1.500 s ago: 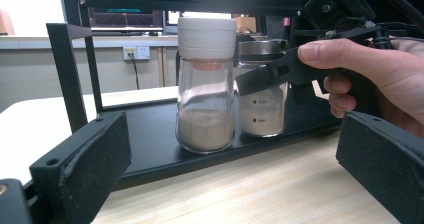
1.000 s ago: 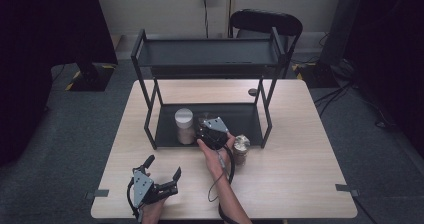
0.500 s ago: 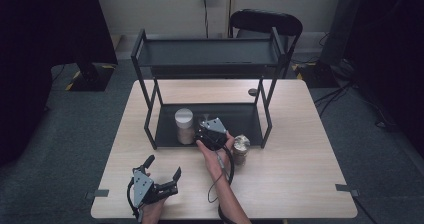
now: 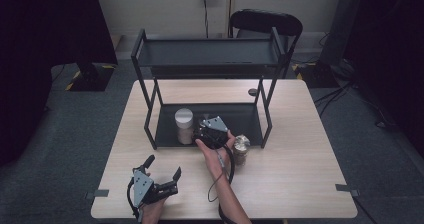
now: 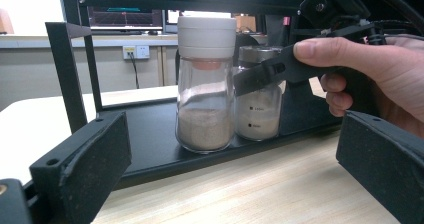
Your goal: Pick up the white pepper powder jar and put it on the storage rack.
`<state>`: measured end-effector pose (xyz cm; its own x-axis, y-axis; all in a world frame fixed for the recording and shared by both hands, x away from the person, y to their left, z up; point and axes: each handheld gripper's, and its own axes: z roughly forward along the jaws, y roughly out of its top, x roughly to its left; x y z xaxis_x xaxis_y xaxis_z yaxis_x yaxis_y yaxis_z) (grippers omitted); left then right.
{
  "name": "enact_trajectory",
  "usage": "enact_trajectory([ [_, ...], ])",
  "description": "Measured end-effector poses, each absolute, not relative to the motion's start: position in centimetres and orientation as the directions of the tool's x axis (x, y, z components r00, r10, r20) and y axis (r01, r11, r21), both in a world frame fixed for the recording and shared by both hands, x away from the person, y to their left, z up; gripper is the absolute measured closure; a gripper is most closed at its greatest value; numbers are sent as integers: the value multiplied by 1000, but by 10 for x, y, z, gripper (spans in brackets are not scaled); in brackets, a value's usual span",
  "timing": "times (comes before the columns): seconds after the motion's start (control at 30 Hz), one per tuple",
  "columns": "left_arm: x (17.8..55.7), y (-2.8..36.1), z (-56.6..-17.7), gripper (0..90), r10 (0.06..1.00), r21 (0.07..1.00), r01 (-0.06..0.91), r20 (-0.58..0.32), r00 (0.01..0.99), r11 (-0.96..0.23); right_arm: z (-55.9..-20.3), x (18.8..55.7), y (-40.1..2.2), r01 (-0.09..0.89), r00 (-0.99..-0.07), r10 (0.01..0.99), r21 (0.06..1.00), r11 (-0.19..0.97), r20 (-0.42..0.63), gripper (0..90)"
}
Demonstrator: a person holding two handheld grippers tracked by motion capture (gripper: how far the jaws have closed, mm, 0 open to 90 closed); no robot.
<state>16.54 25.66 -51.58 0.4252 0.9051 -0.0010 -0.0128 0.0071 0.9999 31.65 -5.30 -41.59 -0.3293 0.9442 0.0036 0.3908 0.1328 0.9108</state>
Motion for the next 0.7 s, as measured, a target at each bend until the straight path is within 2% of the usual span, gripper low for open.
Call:
enact_trajectory([
  [0.47, 165, 256, -516, 3, 905, 1000, -12, 1, 425, 5, -414, 311, -65, 369, -352, 934, 926, 77, 63, 32],
  [0.7, 165, 256, -515, 3, 905, 1000, -12, 2, 425, 4, -412, 309, -67, 357, -361, 930, 932, 68, 71, 31],
])
